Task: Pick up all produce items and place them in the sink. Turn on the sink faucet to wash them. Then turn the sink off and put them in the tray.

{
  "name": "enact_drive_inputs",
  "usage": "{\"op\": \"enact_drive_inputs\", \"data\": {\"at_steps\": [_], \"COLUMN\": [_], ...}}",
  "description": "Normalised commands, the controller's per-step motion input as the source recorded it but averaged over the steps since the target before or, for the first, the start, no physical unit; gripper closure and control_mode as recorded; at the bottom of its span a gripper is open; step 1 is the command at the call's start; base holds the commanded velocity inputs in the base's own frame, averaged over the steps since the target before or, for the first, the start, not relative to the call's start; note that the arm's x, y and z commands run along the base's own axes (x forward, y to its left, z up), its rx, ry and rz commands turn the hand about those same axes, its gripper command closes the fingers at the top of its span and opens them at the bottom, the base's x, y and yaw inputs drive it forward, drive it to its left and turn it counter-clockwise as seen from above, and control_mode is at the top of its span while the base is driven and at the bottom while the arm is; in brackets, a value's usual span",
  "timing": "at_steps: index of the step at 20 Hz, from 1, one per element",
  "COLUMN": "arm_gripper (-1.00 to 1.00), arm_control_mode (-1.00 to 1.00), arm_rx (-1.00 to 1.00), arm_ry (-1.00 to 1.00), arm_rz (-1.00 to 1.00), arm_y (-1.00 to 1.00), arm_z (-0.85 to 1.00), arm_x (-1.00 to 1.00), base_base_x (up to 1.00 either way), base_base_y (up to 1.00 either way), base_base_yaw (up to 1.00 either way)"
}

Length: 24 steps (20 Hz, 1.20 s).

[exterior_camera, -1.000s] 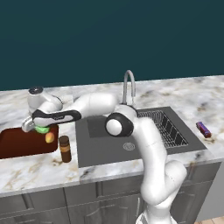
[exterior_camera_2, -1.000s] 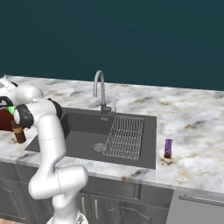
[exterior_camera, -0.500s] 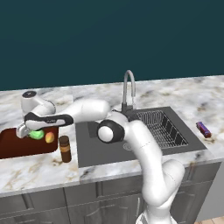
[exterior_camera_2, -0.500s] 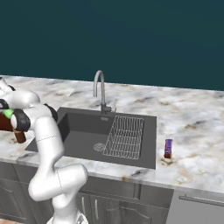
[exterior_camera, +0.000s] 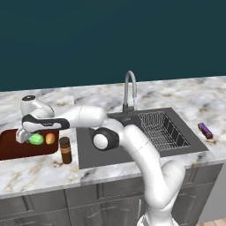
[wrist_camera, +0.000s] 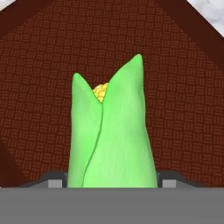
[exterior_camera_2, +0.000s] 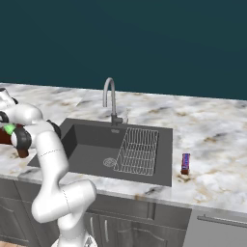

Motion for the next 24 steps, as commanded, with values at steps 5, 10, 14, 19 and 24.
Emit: {"op": "enact_drive_inputs", "data": {"at_steps": [5, 10, 14, 19, 24], "arm_gripper": [1.0, -1.0, -1.0, -1.0, -1.0], "arm_control_mode": [-1.0, -1.0, -1.0, -1.0, -1.0], "arm_rx": [-0.04, -0.03, 0.0, -0.02, -0.03], "arm_ry": [0.11, 0.1, 0.04, 0.0, 0.01], "arm_rz": [0.0, 0.01, 0.07, 0.08, 0.08], "arm_y": [0.12, 0.11, 0.06, 0.0, 0.0], "arm_z": [-0.28, -0.13, 0.14, 0.41, 0.41], "arm_x": [0.06, 0.04, 0.06, 0.0, 0.0], "base_base_x": [0.0, 0.0, 0.0, 0.0, 0.0], "base_base_y": [0.0, 0.0, 0.0, 0.0, 0.0], "base_base_yaw": [0.0, 0.0, 0.0, 0.0, 0.0]}}
